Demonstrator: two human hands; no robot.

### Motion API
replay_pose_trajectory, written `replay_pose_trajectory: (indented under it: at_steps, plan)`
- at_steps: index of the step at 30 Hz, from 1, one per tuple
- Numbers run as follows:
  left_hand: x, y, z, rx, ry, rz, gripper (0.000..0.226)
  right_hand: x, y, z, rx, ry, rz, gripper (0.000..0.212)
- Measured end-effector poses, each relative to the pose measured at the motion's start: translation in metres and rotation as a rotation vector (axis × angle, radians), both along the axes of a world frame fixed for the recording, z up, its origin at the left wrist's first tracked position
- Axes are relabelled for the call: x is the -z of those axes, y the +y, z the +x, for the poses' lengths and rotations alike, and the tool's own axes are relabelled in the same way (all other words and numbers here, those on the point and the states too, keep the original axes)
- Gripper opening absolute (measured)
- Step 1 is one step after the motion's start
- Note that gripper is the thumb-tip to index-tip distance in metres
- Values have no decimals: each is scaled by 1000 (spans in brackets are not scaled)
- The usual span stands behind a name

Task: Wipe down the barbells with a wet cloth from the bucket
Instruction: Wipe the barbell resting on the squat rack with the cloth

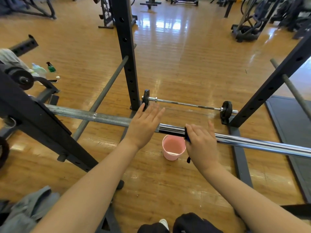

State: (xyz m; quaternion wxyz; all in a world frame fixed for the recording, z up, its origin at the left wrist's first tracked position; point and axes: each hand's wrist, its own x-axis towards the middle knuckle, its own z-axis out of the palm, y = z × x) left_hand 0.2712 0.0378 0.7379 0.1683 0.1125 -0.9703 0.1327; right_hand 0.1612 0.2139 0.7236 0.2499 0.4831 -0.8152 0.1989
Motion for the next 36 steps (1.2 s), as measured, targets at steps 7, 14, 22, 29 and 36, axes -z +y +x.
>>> replay_pose_trajectory:
  at_steps: [7,14,22,29,36]
  plan:
    - [-15,-2,-10,-37,-324,95,69,5,-56,31,-115,24,52,38]
    - [-31,-3,-19,-80,-551,243,73,7,14,-12,-71,62,-34,34]
    - [-28,-5,-18,-58,-485,261,76,6,-28,14,-7,-19,-22,24]
    - [-26,-1,-16,-71,-420,291,74,-5,-25,12,-87,-13,123,51]
    - [-25,-3,-16,-67,-399,284,73,3,-16,2,-66,5,-21,34]
